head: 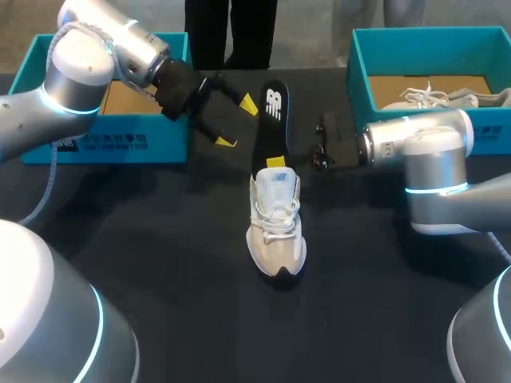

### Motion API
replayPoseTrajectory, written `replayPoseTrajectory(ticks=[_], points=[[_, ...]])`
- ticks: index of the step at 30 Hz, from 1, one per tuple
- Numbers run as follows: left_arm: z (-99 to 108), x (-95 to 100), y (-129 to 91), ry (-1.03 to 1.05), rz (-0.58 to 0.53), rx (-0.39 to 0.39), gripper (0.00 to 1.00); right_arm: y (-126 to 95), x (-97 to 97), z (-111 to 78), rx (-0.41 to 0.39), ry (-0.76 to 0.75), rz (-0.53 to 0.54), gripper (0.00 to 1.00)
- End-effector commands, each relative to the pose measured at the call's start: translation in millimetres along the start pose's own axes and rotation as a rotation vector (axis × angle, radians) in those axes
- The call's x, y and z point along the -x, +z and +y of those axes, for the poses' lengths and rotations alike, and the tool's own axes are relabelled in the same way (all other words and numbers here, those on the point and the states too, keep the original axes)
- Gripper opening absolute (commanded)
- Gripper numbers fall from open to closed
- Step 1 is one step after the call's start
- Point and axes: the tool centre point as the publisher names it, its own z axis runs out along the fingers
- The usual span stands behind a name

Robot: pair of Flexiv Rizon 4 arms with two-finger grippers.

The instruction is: Take the shoe out of the shoebox, open the shoe tongue, remove and reinsert the insole, then place the shoe into the shoebox

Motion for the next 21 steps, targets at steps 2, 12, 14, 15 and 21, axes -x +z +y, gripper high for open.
replayPoseTrajectory(ticks=[2, 12, 14, 15, 21], points=[[-1, 0.3, 2, 0.001, 0.003, 0.001, 1.0, 2, -6.8, -9.7, -0.005, 0.017, -0.011, 0.0], [-1, 0.6, 3, 0.003, 0.008, -0.004, 1.0, 2, -11.7, -16.5, -0.021, 0.041, -0.026, 0.0], [-1, 0.3, 3, 0.002, 0.01, -0.005, 1.0, 1, -13.0, -13.1, -0.02, 0.032, -0.034, 0.0], [-1, 0.0, 3, 0.002, 0.012, -0.005, 1.0, 0, -13.3, -11.6, -0.02, 0.028, -0.037, 0.0], [-2, -0.9, 3, 0.004, 0.023, -0.01, 1.0, -4, -12.6, -0.7, -0.026, 0.0, -0.053, 0.34]])
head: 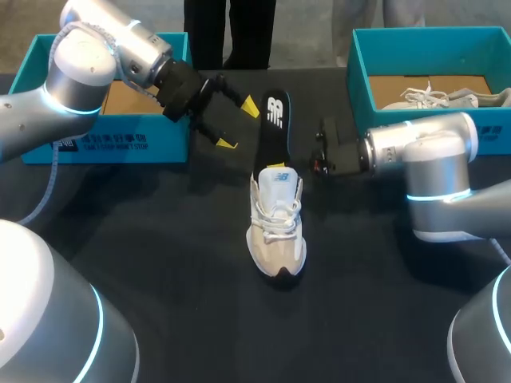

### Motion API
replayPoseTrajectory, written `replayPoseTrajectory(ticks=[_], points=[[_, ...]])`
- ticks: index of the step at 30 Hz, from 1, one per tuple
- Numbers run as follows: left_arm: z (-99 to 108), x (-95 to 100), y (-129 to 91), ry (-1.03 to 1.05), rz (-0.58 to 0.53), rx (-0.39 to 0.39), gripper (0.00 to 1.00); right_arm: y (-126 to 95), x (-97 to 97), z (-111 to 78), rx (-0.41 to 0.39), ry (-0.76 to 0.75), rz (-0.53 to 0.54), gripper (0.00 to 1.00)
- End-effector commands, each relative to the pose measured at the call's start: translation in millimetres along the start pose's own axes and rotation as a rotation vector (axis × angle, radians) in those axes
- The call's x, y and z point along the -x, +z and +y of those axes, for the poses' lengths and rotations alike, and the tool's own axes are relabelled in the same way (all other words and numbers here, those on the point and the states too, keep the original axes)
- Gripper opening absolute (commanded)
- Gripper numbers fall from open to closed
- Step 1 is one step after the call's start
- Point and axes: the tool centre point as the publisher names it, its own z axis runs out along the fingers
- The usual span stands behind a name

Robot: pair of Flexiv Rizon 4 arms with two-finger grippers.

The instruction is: Take the shoe out of the shoebox, open the shoe tongue, remove and reinsert the insole, then place the shoe into the shoebox

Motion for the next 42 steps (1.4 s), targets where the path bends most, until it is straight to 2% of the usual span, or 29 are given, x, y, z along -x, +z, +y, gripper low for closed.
replayPoseTrajectory(ticks=[1, 5, 12, 15, 17, 34, 42], points=[[-1, 0.2, 0, -0.001, 0.009, -0.004, 1.0, -3, -4.1, 6.9, -0.012, -0.007, -0.013, 0.35], [-2, -0.6, 0, -0.002, 0.012, -0.005, 1.0, -4, -4.4, 14.0, -0.016, -0.016, -0.015, 0.38], [-2, -0.8, 0, 0.001, 0.012, -0.005, 1.0, -5, 0.5, 23.1, -0.029, -0.029, -0.007, 0.35], [-2, -0.7, 0, 0.001, 0.014, -0.007, 1.0, -2, 2.6, 22.7, -0.036, -0.02, 0.004, 0.24], [-2, -0.6, 0, 0.002, 0.018, -0.009, 1.0, -1, 3.3, 20.8, -0.04, -0.013, 0.007, 0.0], [-3, -3.1, -2, 0.001, 0.018, -0.001, 1.0, 4, -6.2, -9.2, -0.096, 0.085, 0.027, 0.0], [-3, -4.8, -2, -0.002, 0.016, -0.003, 1.0, 4, -10.0, -13.1, -0.112, 0.099, 0.016, 0.0]])
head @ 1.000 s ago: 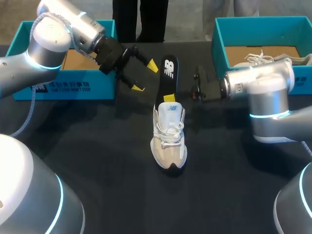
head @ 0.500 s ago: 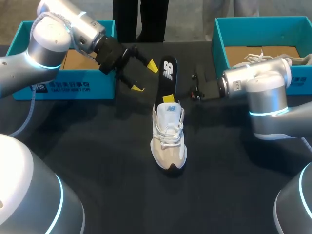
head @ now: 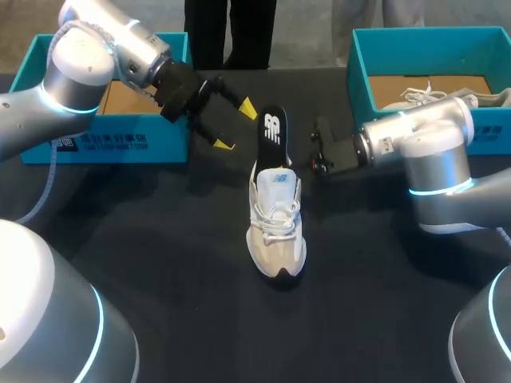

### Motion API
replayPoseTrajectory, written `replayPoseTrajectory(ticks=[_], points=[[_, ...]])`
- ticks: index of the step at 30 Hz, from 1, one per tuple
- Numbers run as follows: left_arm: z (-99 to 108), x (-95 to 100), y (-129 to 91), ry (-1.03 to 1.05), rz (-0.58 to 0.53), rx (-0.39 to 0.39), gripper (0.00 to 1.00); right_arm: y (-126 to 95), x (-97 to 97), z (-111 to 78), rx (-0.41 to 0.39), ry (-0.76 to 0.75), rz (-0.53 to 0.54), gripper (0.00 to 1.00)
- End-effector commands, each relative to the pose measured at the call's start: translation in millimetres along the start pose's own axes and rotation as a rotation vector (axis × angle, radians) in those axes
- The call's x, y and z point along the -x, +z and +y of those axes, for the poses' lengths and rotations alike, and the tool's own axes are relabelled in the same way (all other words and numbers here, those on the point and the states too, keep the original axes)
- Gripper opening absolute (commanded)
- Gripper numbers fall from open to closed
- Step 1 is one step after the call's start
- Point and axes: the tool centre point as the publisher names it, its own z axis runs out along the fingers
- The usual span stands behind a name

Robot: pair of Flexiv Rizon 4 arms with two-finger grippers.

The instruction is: Take the shoe out of the shoebox, open the shoe tongue, remove and reinsert the insole, then place the shoe into the shoebox

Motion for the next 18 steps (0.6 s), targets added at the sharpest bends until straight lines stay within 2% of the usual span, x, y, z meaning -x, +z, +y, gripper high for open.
replayPoseTrajectory(ticks=[1, 2, 8, 12, 18], points=[[-1, -0.4, 0, 0.001, 0.001, 0.0, 1.0, 0, -2.3, 1.1, 0.0, -0.004, -0.015, 0.15], [-1, -0.5, 0, 0.001, 0.001, 0.0, 1.0, -1, -2.8, 3.1, -0.001, -0.008, -0.019, 0.19], [0, 0.0, 0, 0.005, -0.001, -0.001, 1.0, -4, -4.7, 12.0, -0.001, -0.027, -0.037, 0.22], [0, 0.1, 0, 0.006, -0.003, -0.001, 1.0, -6, -5.5, 17.1, 0.0, -0.044, -0.048, 0.27], [-2, -0.8, -2, 0.004, -0.001, 0.002, 1.0, -10, -3.1, 27.3, 0.001, -0.066, -0.056, 0.26]])
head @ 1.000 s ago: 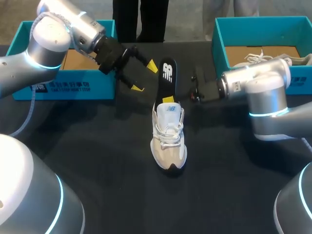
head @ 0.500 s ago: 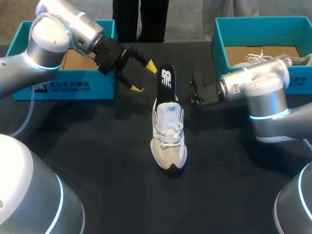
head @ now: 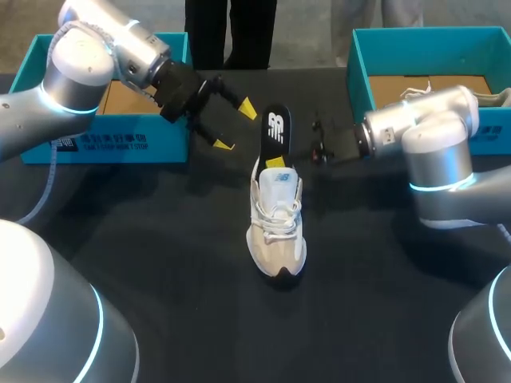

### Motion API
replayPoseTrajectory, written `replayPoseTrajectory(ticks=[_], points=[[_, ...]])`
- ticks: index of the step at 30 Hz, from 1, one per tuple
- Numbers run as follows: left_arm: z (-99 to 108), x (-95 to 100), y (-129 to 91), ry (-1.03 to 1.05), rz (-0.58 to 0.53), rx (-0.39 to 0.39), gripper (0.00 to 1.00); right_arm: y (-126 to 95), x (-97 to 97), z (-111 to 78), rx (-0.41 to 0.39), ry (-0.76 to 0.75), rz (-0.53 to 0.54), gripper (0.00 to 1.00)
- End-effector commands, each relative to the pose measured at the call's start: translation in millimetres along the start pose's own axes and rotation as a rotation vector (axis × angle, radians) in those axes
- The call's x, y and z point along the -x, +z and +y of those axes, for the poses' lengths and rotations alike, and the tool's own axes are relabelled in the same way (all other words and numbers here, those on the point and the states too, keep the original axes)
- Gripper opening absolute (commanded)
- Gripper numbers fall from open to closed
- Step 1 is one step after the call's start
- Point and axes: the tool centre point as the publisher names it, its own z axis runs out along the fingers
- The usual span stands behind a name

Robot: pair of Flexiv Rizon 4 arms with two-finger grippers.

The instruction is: Take the shoe out of the shoebox, open the shoe tongue, remove and reinsert the insole, then place the shoe into the shoebox

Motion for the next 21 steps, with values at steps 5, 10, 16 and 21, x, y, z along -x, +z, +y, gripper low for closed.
replayPoseTrajectory(ticks=[5, 10, 16, 21], points=[[-3, -0.7, -3, 0.002, 0.003, 0.006, 1.0, -2, 5.0, 11.0, -0.009, -0.016, -0.001, 0.19], [-3, -0.6, -3, 0.002, 0.005, 0.009, 1.0, 1, 9.0, 12.9, -0.022, -0.013, 0.021, 0.03], [-3, -0.3, -4, 0.004, 0.007, 0.008, 1.0, 4, 7.5, 7.9, -0.062, 0.011, 0.039, 0.0], [-3, 0.7, -3, 0.006, 0.007, 0.005, 1.0, 6, 2.2, -2.5, -0.1, 0.045, 0.049, 0.0]])
